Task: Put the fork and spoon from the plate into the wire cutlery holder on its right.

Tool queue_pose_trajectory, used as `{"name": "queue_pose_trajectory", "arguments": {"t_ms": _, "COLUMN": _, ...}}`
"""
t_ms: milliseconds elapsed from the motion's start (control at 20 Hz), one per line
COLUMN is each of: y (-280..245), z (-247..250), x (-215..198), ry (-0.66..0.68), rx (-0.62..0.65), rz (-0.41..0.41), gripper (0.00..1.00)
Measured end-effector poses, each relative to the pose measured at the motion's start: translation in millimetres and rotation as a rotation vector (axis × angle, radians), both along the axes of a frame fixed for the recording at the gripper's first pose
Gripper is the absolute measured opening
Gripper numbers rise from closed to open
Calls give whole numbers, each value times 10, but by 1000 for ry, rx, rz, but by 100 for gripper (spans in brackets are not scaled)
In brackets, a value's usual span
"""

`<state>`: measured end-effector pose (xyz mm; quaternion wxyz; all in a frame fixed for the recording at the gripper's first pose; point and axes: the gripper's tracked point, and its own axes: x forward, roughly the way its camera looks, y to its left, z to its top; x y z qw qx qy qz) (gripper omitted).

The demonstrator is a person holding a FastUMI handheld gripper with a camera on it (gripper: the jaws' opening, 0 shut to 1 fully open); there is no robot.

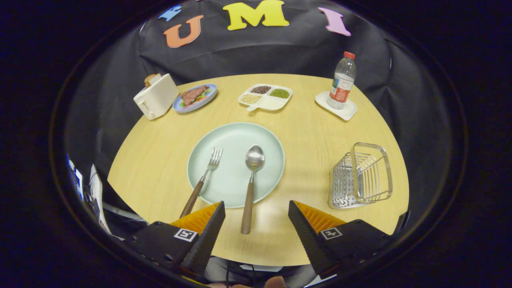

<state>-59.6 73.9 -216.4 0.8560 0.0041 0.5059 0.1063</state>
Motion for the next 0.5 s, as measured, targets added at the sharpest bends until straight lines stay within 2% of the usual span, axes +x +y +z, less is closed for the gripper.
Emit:
{"name": "queue_pose_trajectory", "arguments": {"t_ms": 150, "y": 75, "z": -166, "x": -54, "ry": 46, "rx": -2, "rz": 21, "gripper": 89}}
{"name": "queue_pose_trajectory", "arguments": {"t_ms": 300, "y": 117, "z": -280, "x": -79, "ry": 85, "rx": 20, "rz": 5, "gripper": 78}}
{"name": "queue_pose_trajectory", "arguments": {"t_ms": 450, "y": 97, "z": -363, "x": -59, "ry": 104, "rx": 22, "rz": -11, "gripper": 64}}
{"name": "queue_pose_trajectory", "arguments": {"t_ms": 500, "y": 94, "z": -395, "x": -58, "ry": 110, "rx": 24, "rz": -17, "gripper": 50}}
